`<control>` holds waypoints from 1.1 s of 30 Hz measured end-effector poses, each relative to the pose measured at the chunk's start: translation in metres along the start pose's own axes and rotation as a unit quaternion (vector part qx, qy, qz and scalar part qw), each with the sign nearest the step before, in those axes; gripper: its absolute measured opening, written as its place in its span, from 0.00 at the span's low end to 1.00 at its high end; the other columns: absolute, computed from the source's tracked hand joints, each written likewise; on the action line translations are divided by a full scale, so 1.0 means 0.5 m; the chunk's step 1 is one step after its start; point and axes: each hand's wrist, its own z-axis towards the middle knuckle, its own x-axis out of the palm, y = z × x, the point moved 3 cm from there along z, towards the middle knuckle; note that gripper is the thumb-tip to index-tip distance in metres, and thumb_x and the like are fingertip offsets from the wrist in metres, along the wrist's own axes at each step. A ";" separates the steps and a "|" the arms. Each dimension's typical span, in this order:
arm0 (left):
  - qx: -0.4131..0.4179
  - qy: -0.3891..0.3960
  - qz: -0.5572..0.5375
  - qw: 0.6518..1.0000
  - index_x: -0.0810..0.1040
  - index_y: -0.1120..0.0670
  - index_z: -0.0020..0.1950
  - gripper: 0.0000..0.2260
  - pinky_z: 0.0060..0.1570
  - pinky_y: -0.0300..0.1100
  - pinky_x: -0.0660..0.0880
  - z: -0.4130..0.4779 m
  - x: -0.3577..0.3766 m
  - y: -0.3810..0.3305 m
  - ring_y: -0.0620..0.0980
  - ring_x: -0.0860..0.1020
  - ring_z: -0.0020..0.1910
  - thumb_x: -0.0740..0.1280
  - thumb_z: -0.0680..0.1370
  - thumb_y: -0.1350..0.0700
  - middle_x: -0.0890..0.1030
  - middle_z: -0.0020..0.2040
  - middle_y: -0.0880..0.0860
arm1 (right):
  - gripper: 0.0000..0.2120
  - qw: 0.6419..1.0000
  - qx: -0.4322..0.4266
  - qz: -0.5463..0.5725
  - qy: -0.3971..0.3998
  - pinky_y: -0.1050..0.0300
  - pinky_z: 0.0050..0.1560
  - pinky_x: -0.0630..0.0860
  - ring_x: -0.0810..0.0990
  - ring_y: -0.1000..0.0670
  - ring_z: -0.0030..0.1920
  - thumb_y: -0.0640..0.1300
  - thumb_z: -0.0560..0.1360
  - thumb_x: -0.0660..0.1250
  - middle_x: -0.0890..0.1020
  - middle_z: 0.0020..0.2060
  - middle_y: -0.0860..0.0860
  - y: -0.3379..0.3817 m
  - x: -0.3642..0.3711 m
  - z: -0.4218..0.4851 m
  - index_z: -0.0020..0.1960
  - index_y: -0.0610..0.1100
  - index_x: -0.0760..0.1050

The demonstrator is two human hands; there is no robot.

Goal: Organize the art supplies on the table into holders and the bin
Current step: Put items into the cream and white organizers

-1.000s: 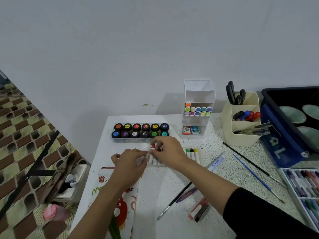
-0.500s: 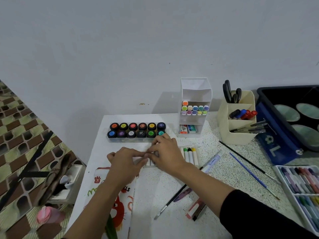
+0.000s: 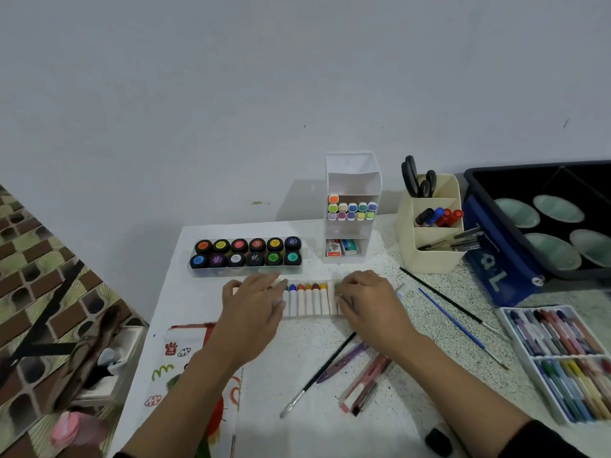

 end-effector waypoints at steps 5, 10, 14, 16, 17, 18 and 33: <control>0.055 0.052 0.065 0.995 0.52 0.45 0.81 0.34 0.76 0.50 0.39 -0.021 0.042 -0.034 0.42 0.45 0.80 0.32 0.78 0.38 0.48 0.81 0.43 | 0.16 0.999 -0.036 -0.021 0.026 0.48 0.60 0.75 0.76 0.48 0.61 0.49 0.80 0.62 0.79 0.60 0.51 -0.002 0.003 -0.031 0.64 0.48 0.79; 0.049 0.062 0.075 0.994 0.44 0.45 0.81 0.32 0.75 0.51 0.35 -0.038 0.069 -0.027 0.43 0.37 0.78 0.31 0.79 0.36 0.41 0.79 0.41 | 0.25 0.993 -0.060 -0.065 0.079 0.43 0.74 0.66 0.69 0.48 0.74 0.54 0.84 0.49 0.74 0.72 0.49 0.020 0.027 -0.037 0.71 0.46 0.75; 0.043 0.071 0.097 0.992 0.42 0.45 0.81 0.31 0.74 0.54 0.33 -0.041 0.074 -0.025 0.44 0.37 0.79 0.30 0.79 0.38 0.41 0.79 0.41 | 0.27 0.989 -0.057 -0.086 0.108 0.40 0.74 0.65 0.70 0.49 0.74 0.53 0.84 0.45 0.73 0.72 0.48 0.021 0.041 -0.046 0.72 0.43 0.73; 0.039 0.073 0.094 0.992 0.42 0.45 0.81 0.32 0.73 0.55 0.31 -0.038 0.072 -0.026 0.43 0.36 0.78 0.29 0.78 0.38 0.41 0.79 0.41 | 0.29 0.988 -0.055 -0.080 0.119 0.41 0.76 0.62 0.67 0.48 0.75 0.54 0.84 0.43 0.71 0.74 0.47 0.018 0.041 -0.047 0.73 0.42 0.71; 0.037 0.076 0.091 0.992 0.42 0.44 0.81 0.32 0.74 0.56 0.31 -0.037 0.071 -0.026 0.42 0.35 0.78 0.28 0.78 0.37 0.41 0.80 0.40 | 0.30 0.988 -0.054 -0.068 0.124 0.42 0.77 0.59 0.66 0.49 0.76 0.55 0.83 0.42 0.70 0.74 0.47 0.016 0.040 -0.046 0.74 0.42 0.70; 0.033 0.084 0.087 0.992 0.42 0.44 0.81 0.33 0.74 0.57 0.31 -0.036 0.071 -0.023 0.41 0.35 0.78 0.28 0.77 0.37 0.41 0.80 0.40 | 0.32 0.989 -0.054 -0.057 0.127 0.43 0.78 0.56 0.63 0.49 0.77 0.56 0.83 0.40 0.68 0.75 0.48 0.016 0.038 -0.045 0.75 0.43 0.69; -0.192 -0.037 0.001 0.981 0.74 0.42 0.68 0.17 0.65 0.55 0.73 -0.118 -0.081 0.067 0.50 0.74 0.64 0.61 0.81 0.41 0.77 0.67 0.48 | 0.15 0.995 -0.050 0.060 0.056 0.52 0.59 0.75 0.74 0.50 0.59 0.47 0.79 0.68 0.80 0.57 0.50 0.041 -0.011 -0.003 0.63 0.45 0.79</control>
